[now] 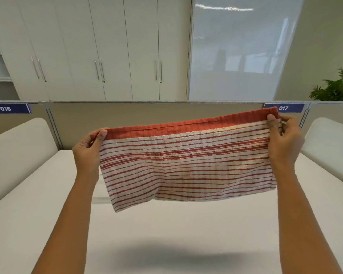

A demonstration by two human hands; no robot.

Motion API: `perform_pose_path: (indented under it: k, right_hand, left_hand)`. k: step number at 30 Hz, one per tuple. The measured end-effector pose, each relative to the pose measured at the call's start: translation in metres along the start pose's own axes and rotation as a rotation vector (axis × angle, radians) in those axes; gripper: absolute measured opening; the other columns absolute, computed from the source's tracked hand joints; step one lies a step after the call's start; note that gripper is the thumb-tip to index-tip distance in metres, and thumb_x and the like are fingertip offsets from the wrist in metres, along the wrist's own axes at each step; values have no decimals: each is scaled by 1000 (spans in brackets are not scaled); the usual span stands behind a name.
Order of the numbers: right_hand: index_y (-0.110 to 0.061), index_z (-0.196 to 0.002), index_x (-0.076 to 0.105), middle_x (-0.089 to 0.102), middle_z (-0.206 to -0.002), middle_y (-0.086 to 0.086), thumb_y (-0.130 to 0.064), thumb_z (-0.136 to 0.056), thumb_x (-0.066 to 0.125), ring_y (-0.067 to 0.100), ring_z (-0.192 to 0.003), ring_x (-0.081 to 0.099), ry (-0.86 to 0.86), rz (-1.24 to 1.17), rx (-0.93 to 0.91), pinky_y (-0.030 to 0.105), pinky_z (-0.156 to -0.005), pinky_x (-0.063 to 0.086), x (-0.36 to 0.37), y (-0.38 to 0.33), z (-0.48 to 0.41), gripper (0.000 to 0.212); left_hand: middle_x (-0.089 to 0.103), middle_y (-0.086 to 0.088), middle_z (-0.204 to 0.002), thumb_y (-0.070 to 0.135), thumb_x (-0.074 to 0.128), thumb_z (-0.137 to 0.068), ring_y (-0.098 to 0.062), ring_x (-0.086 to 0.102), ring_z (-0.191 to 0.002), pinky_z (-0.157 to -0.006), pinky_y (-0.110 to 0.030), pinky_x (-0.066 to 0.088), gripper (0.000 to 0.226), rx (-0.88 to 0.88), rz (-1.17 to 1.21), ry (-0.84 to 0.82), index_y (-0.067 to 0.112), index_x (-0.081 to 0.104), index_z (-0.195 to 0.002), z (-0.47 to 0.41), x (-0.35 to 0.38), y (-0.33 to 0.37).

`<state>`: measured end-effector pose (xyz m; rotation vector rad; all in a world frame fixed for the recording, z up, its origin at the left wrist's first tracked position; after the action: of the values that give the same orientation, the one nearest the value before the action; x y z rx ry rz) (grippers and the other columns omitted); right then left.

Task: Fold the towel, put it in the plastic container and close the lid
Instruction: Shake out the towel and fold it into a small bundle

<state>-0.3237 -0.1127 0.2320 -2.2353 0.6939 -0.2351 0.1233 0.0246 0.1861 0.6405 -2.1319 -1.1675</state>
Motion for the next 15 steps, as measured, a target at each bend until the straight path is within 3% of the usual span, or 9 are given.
perform_pose_path:
  k: [4,8,11,15]
  right_hand:
    - [-12,-111,57,60,-89,-4,-52,-90,49,13,-73,58,-44,55,1,16,-61,44,-7,17,12,46]
    - [-14,-106,60,61,-85,-3,-51,-88,52,9,-65,58,-155,113,111,14,-55,41,-9,51,29,42]
    - [-16,-101,62,64,-87,4,-49,-89,54,11,-68,57,-348,237,251,19,-58,41,1,88,48,37]
    - [-13,-114,58,67,-103,13,-43,-92,52,21,-79,59,-579,419,461,34,-75,49,18,139,88,38]
  left_hand:
    - [69,23,-71,51,64,-72,3,68,-67,-52,-10,53,15,50,-112,17,40,70,-79,11,-6,1]
    - [70,15,-82,43,66,-77,-7,68,-74,-52,-13,53,10,-108,-218,-126,36,72,-79,20,-13,-28]
    - [72,3,-88,27,64,-85,-14,67,-79,-56,-17,54,9,-288,-348,-277,30,72,-83,32,-16,-73]
    - [67,-10,-96,10,60,-88,-23,61,-91,-68,-19,53,17,-449,-415,-372,15,70,-101,51,-19,-133]
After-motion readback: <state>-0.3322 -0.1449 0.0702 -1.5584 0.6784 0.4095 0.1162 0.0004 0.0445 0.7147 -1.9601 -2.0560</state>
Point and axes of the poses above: each hand's wrist, its own z-axis away from the middle knuckle, its own x-axis out of the palm, y = z × x, the point moved 5 cm from there along -z, towards the middle knuckle
